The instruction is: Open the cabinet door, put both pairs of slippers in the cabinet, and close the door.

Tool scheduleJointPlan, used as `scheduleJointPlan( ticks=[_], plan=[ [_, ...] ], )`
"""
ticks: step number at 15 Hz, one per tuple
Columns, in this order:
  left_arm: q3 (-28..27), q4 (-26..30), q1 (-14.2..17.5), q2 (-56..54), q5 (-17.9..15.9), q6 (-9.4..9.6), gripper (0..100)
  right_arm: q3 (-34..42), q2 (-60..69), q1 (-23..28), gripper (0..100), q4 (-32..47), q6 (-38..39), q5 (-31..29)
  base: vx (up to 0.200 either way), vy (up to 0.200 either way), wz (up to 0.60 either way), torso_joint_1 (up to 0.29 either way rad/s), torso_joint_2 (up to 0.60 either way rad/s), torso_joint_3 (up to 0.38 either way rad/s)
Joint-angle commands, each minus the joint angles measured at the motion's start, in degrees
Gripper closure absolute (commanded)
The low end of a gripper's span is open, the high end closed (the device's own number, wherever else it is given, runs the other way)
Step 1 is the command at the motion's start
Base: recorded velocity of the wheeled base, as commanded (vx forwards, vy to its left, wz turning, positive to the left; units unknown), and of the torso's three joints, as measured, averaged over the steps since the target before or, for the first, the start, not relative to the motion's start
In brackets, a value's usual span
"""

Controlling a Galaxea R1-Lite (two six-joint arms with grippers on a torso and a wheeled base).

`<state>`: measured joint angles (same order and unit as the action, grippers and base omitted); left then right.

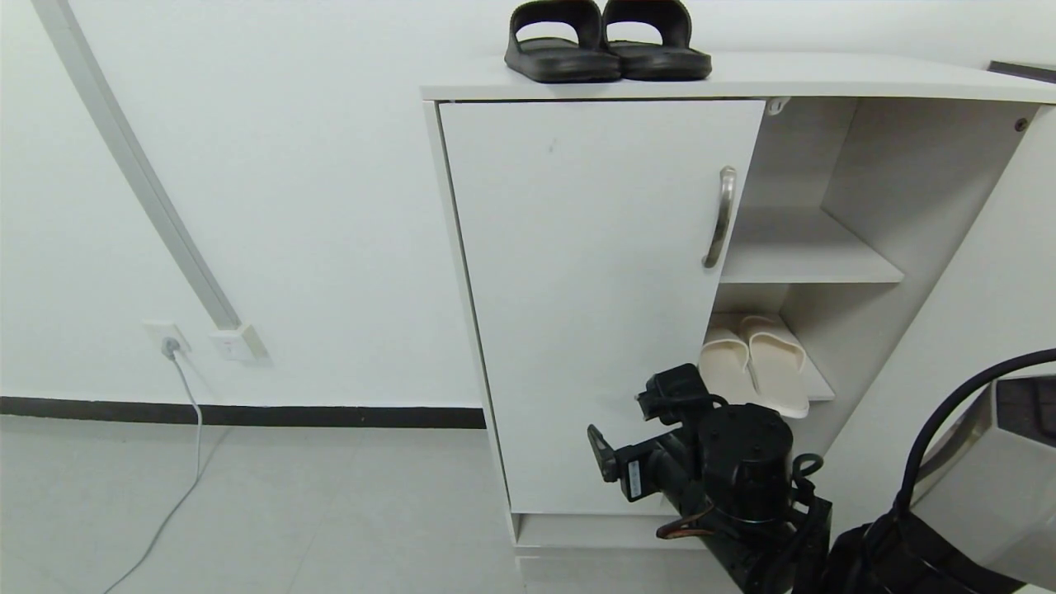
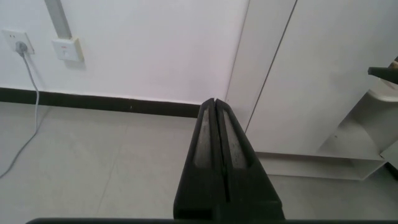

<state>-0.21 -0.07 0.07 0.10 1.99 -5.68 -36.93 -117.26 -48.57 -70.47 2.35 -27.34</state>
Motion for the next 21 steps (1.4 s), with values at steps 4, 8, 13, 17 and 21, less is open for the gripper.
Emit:
scheduleJointPlan(
  ticks=[4, 8, 13, 17, 21],
  plan=[
    [0.0, 0.0, 0.0, 0.0, -0.1, -0.03, 100, 0.1, -0.4, 0.0, 0, 0.1, -0.1, 0.0, 0.0, 0.0, 0.0, -0.001, -0.03, -0.034],
    [0.0, 0.0, 0.0, 0.0, 0.0, -0.03, 100, 0.2, -0.4, 0.0, 0, 0.1, -0.1, 0.0, 0.0, 0.0, 0.0, 0.022, -0.25, -0.336],
    [0.0, 0.0, 0.0, 0.0, -0.1, -0.03, 100, 0.3, -0.8, 0.0, 0, 0.1, -0.2, 0.0, 0.0, 0.0, 0.0, 0.076, -0.52, -0.359],
    [0.0, 0.0, 0.0, 0.0, -0.1, -0.03, 100, 0.3, -0.8, 0.0, 0, 0.1, -0.2, 0.0, 0.0, 0.0, 0.0, 0.134, -0.46, -0.336],
    [0.0, 0.0, 0.0, 0.0, -0.1, -0.03, 100, 0.5, -0.8, -0.1, 0, 0.1, -0.2, 0.0, 0.0, 0.0, 0.0, 0.165, -0.48, -0.323]
  ],
)
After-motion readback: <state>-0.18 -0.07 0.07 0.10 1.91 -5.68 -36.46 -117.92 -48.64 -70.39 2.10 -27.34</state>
